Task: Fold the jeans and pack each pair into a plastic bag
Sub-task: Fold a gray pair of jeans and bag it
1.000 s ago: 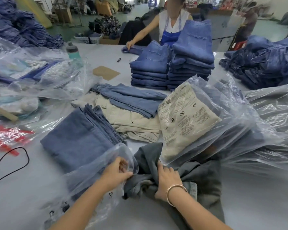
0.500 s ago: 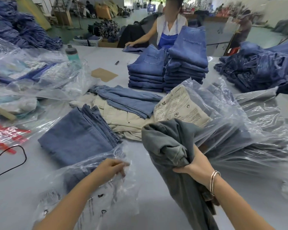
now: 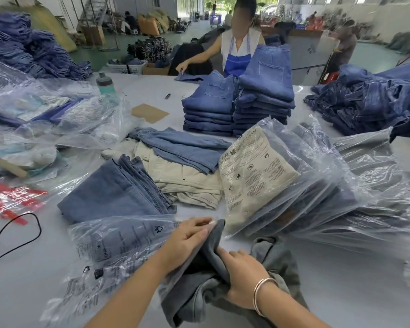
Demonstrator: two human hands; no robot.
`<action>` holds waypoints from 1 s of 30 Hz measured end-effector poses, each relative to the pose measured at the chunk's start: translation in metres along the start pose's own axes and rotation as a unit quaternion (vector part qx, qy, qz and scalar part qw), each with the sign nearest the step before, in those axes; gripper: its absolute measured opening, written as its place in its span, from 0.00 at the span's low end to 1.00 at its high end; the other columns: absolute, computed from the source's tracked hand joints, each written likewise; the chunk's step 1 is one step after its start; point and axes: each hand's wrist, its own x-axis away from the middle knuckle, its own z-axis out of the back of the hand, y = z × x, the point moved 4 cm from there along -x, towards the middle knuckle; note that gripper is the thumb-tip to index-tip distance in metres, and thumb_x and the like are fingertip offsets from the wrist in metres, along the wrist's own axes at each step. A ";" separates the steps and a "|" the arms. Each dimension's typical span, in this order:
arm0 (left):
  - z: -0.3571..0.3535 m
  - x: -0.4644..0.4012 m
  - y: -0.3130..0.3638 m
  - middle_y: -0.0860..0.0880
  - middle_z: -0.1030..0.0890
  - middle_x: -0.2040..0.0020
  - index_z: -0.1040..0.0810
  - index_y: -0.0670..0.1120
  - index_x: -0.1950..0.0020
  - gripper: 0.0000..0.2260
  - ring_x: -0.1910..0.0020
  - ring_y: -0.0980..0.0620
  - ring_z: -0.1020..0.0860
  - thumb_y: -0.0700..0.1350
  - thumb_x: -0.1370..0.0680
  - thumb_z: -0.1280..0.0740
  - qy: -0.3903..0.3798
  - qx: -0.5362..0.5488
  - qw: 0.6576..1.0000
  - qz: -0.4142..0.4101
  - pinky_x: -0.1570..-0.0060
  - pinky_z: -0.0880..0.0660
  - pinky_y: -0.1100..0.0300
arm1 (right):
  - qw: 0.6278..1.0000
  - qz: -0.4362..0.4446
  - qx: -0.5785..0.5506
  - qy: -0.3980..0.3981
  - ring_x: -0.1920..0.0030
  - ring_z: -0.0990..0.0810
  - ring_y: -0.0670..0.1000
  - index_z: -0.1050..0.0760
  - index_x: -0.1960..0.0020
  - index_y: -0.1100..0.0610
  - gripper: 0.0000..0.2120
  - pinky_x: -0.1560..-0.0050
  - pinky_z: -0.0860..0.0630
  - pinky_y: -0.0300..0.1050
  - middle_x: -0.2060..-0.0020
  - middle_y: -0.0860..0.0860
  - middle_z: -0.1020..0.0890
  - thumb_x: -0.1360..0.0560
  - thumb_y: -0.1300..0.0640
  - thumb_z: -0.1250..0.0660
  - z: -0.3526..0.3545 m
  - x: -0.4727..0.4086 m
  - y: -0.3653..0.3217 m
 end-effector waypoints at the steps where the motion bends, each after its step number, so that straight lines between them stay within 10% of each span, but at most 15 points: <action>1: -0.002 0.002 0.000 0.60 0.27 0.36 0.24 0.52 0.36 0.14 0.33 0.63 0.33 0.40 0.19 0.39 -0.008 -0.011 1.000 -0.005 0.33 0.42 0.70 | 1.000 -0.014 -0.020 -0.003 0.45 0.27 0.59 0.49 0.29 0.45 0.39 0.47 0.27 0.50 0.45 0.52 0.24 0.35 0.39 0.34 -0.001 -0.004 0.003; 6: -0.011 0.014 -0.002 0.66 0.33 0.34 0.24 0.56 0.36 0.13 0.34 0.70 0.40 0.45 0.19 0.39 -0.056 -0.107 0.992 -0.034 0.32 0.45 0.72 | 0.983 -0.120 -0.141 0.010 0.46 0.21 0.54 0.49 0.28 0.42 0.48 0.49 0.23 0.46 0.44 0.49 0.20 0.41 0.43 0.27 0.012 -0.025 0.024; 13: -0.001 0.012 0.012 0.53 0.44 0.23 0.43 0.58 0.23 0.30 0.25 0.54 0.45 0.60 0.23 0.37 -0.018 -0.277 0.959 0.060 0.28 0.45 0.59 | 0.950 -0.169 -0.260 0.037 0.48 0.21 0.51 0.37 0.39 0.39 0.40 0.52 0.24 0.45 0.49 0.43 0.20 0.48 0.40 0.26 0.022 -0.024 0.038; 19: -0.010 0.023 0.031 0.42 0.26 0.36 0.44 0.54 0.24 0.25 0.40 0.42 0.26 0.42 0.21 0.48 -0.097 -0.444 0.883 0.121 0.47 0.29 0.53 | 0.943 -0.209 -0.257 0.037 0.49 0.21 0.54 0.38 0.45 0.42 0.33 0.57 0.27 0.44 0.51 0.47 0.20 0.44 0.43 0.25 0.018 -0.021 0.036; 23: -0.010 0.005 0.035 0.47 0.32 0.31 0.40 0.55 0.27 0.26 0.34 0.44 0.36 0.57 0.25 0.47 -0.066 -0.475 0.869 0.118 0.38 0.37 0.46 | 0.947 -0.214 -0.234 0.057 0.51 0.20 0.54 0.39 0.46 0.44 0.30 0.59 0.28 0.45 0.56 0.46 0.21 0.42 0.43 0.27 0.021 -0.017 0.027; 27: -0.016 -0.033 0.011 0.44 0.41 0.24 0.49 0.50 0.21 0.30 0.26 0.42 0.42 0.57 0.21 0.45 -0.014 -0.329 0.932 0.152 0.28 0.43 0.44 | 0.975 -0.145 -0.145 0.087 0.48 0.23 0.56 0.40 0.41 0.46 0.27 0.54 0.25 0.49 0.50 0.51 0.21 0.35 0.42 0.33 0.021 -0.016 0.001; 30: -0.023 -0.039 0.011 0.43 0.30 0.31 0.33 0.43 0.28 0.27 0.31 0.45 0.34 0.49 0.25 0.47 0.086 -0.113 0.982 0.125 0.29 0.40 0.46 | 0.992 -0.096 -0.054 0.067 0.46 0.27 0.58 0.44 0.33 0.47 0.30 0.53 0.29 0.50 0.49 0.53 0.24 0.30 0.43 0.37 0.011 -0.010 -0.009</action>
